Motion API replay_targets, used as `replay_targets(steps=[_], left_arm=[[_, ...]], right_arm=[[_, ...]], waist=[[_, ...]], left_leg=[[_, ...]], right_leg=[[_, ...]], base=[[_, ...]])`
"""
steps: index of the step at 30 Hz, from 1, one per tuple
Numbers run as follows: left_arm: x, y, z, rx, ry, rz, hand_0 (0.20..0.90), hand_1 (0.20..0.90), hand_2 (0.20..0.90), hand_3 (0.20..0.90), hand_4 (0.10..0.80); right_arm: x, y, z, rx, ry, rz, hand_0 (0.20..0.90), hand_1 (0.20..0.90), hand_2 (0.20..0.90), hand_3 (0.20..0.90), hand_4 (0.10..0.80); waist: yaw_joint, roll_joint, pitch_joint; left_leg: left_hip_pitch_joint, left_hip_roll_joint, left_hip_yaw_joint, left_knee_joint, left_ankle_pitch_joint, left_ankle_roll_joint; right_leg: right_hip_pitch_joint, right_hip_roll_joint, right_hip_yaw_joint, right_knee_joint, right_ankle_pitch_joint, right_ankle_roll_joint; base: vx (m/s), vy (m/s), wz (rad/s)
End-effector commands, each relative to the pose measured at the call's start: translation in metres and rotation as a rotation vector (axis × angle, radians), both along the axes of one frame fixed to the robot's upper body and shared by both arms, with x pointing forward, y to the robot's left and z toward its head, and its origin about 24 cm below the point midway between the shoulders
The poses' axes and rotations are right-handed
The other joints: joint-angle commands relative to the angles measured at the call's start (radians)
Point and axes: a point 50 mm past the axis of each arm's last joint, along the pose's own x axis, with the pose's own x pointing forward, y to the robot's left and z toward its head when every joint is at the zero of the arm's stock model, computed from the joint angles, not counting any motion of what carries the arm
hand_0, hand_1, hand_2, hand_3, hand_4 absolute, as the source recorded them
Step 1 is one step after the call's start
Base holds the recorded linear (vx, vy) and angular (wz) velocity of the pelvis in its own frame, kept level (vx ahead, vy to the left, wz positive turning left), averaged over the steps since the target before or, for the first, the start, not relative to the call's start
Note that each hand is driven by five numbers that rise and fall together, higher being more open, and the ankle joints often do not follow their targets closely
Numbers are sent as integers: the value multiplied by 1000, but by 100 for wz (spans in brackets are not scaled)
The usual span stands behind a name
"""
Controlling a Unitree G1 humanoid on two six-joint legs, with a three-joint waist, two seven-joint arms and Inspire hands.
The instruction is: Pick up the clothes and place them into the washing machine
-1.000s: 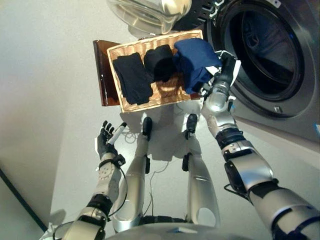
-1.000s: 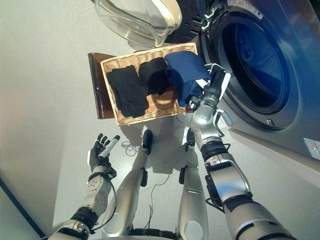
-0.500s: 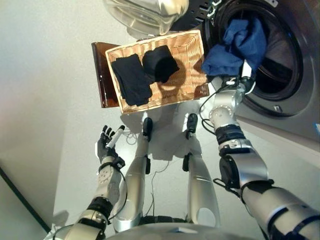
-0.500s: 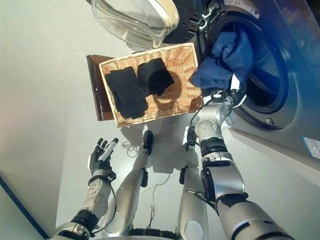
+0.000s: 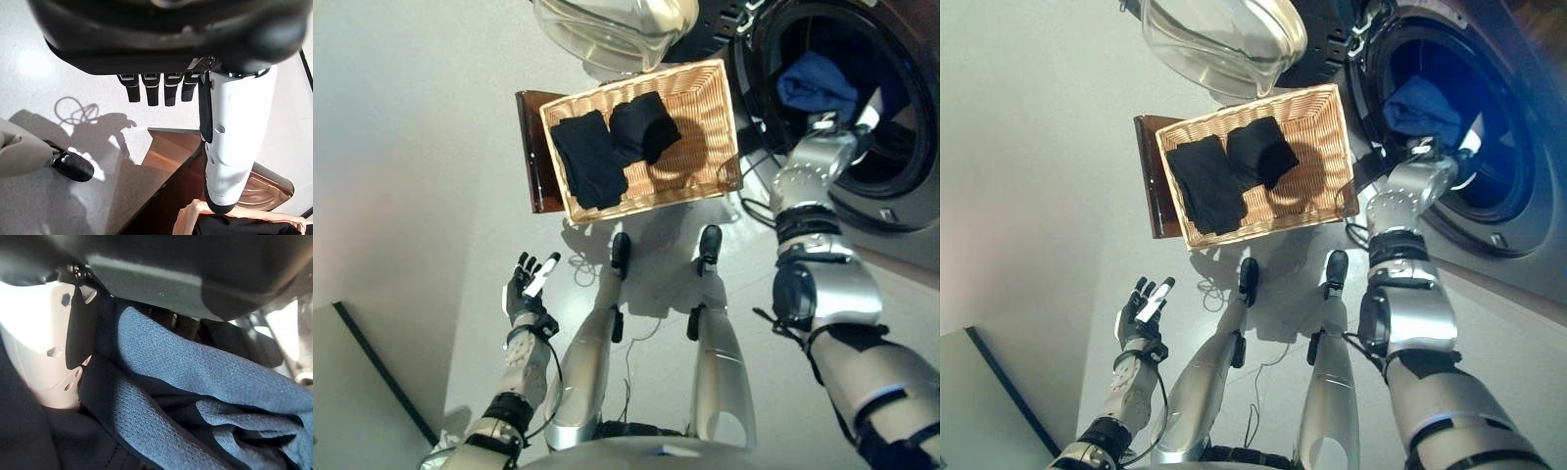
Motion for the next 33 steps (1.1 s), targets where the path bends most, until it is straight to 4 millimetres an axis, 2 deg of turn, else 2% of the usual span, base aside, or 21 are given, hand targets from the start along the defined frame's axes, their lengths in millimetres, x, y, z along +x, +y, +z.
replay_targets(steps=[1, 2, 12, 20, 26, 27, 28, 29, 33], left_arm=[[-13, 7, -2, 28, -13, -12, 900, 900, 900, 900, 800], [-13, 7, -2, 31, -14, -22, 900, 900, 900, 900, 800], [-13, 3, 2, 24, -45, -65, 900, 900, 900, 900, 800], [-12, -2, 8, 4, -80, -75, 900, 900, 900, 900, 800], [-9, -6, 9, -1, -79, -72, 900, 900, 900, 900, 800], [-9, -6, 9, -3, -82, -71, 900, 900, 900, 900, 800], [-9, -5, 9, -1, -78, -72, 900, 900, 900, 900, 800], [-9, -6, 9, -1, -79, -73, 900, 900, 900, 900, 800], [-9, -4, 10, -3, -83, -70, 900, 900, 900, 900, 800]], right_arm=[[-31, -49, 77, -99, -203, -194, 200, 200, 200, 200, 300], [-36, -59, 82, -90, -191, -219, 200, 200, 200, 200, 300], [-65, -104, 104, -109, -111, -326, 200, 200, 200, 200, 300], [-88, -124, 117, -88, -120, -420, 200, 200, 200, 200, 300], [-92, -127, 113, -38, -132, -454, 200, 200, 200, 200, 300], [-91, -126, 114, -43, -122, -451, 340, 340, 340, 340, 400], [-91, -127, 113, -52, -104, -450, 722, 722, 722, 722, 673], [-90, -127, 112, -51, -93, -445, 900, 900, 900, 900, 800], [-86, -125, 112, -78, -70, -421, 900, 900, 900, 900, 800]], waist=[[16, 69, -75], [19, 75, -79], [37, 128, -89], [46, 169, -86], [38, 171, -89], [38, 170, -91], [39, 168, -93], [38, 168, -93], [36, 164, -92]], left_leg=[[-14, -23, -9, -9, -57, -49], [-16, -25, -8, -9, -58, -50], [-36, -35, 2, -9, -54, -54], [-65, -44, 12, -9, -49, -56], [-75, -47, 19, -9, -49, -52], [-75, -47, 20, -9, -49, -51], [-75, -47, 20, -9, -50, -51], [-76, -47, 22, -9, -50, -51], [-74, -46, 24, -9, -51, -51]], right_leg=[[-9, -32, 38, 150, -183, 51], [-12, -33, 41, 151, -184, 51], [-53, -38, 60, 173, -193, 54], [-104, -45, 79, 190, -195, 56], [-123, -40, 92, 198, -195, 56], [-123, -40, 94, 197, -195, 56], [-123, -40, 94, 196, -194, 56], [-122, -39, 93, 196, -194, 56], [-122, -38, 92, 196, -192, 55]], base=[[-4, -5, 4], [-2, -4, 6], [-1, 5, -1], [-9, 12, -3], [2, 17, -5], [4, 10, -4], [0, 0, 0], [0, 0, 0], [0, 0, 0]])
